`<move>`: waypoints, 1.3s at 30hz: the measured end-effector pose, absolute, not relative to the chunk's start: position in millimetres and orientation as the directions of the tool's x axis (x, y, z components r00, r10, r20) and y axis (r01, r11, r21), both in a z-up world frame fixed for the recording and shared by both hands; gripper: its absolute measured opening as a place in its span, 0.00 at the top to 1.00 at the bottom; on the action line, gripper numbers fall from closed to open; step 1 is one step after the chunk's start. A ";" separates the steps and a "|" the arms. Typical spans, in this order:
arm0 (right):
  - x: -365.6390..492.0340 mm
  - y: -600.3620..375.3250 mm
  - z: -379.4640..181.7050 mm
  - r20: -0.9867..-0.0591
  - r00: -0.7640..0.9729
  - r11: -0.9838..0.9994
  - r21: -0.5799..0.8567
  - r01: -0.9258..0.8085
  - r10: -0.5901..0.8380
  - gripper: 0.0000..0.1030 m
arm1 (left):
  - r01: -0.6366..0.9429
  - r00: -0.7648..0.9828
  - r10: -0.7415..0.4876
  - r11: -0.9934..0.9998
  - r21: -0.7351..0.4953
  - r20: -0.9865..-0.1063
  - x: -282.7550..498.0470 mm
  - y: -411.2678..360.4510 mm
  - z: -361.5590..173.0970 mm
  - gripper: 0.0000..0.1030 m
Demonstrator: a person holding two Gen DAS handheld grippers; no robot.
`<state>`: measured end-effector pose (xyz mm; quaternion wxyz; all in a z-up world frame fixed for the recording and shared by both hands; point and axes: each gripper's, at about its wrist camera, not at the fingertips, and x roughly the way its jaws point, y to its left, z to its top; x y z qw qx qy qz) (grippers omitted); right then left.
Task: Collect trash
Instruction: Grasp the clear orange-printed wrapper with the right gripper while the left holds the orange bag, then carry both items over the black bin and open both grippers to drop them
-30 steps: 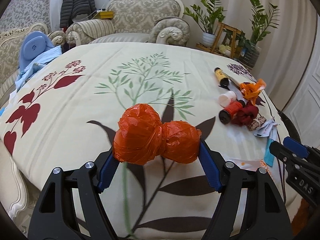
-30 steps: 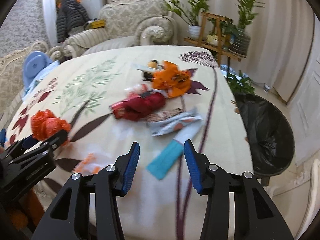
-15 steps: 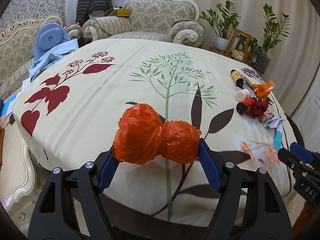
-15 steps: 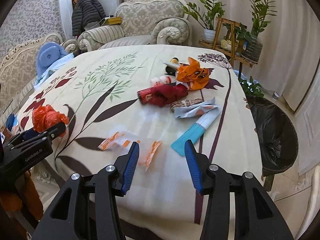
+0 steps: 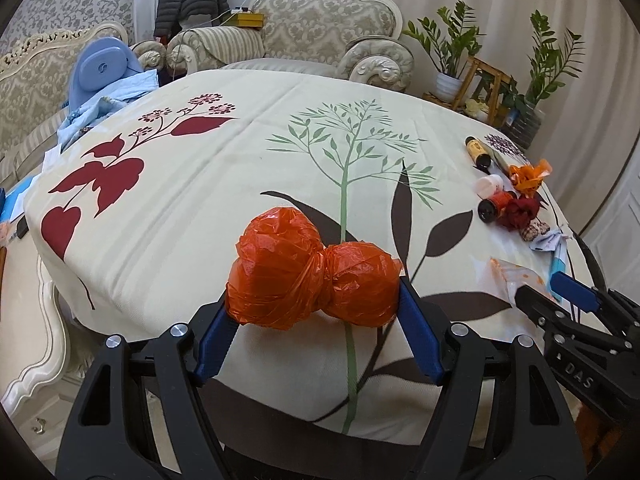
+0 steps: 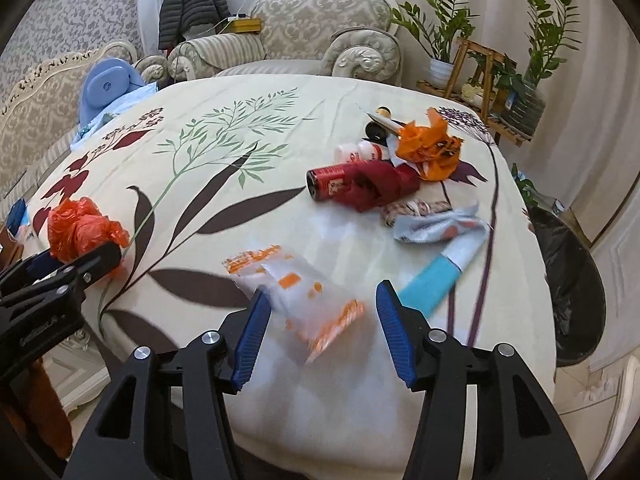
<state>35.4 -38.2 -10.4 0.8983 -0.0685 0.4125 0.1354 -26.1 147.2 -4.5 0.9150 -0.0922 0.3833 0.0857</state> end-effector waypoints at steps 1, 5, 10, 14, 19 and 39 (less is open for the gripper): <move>38.8 -36.8 -11.2 -0.762 0.620 0.954 -0.013 -0.300 0.185 0.47 | -0.227 0.691 0.085 0.969 -0.103 -0.717 -24.5 147.4 -4.6 0.30; 49.0 -34.4 -12.1 -0.768 0.613 0.956 0.000 -0.292 0.188 0.49 | -0.215 0.694 0.076 0.971 -0.105 -0.716 -16.5 146.0 -4.6 0.30; 51.7 -33.6 -13.7 -0.776 0.595 0.953 0.023 -0.304 0.209 0.68 | -0.198 0.696 0.060 0.974 -0.111 -0.715 -8.5 140.5 -4.7 0.30; 46.3 -35.0 -12.6 -0.772 0.596 0.949 0.027 -0.313 0.219 0.71 | -0.185 0.696 0.051 0.977 -0.111 -0.716 -5.8 133.1 -4.9 0.30; 38.3 -44.5 -0.9 -0.747 0.626 0.954 0.034 -0.299 0.223 0.72 | -0.166 0.704 0.042 0.980 -0.108 -0.709 -5.7 122.6 -1.8 0.30; 42.7 -210.2 32.5 -0.657 0.751 0.997 -0.006 0.075 -0.061 0.72 | 0.126 0.748 -0.174 0.985 -0.120 -0.640 33.0 -23.5 27.4 0.30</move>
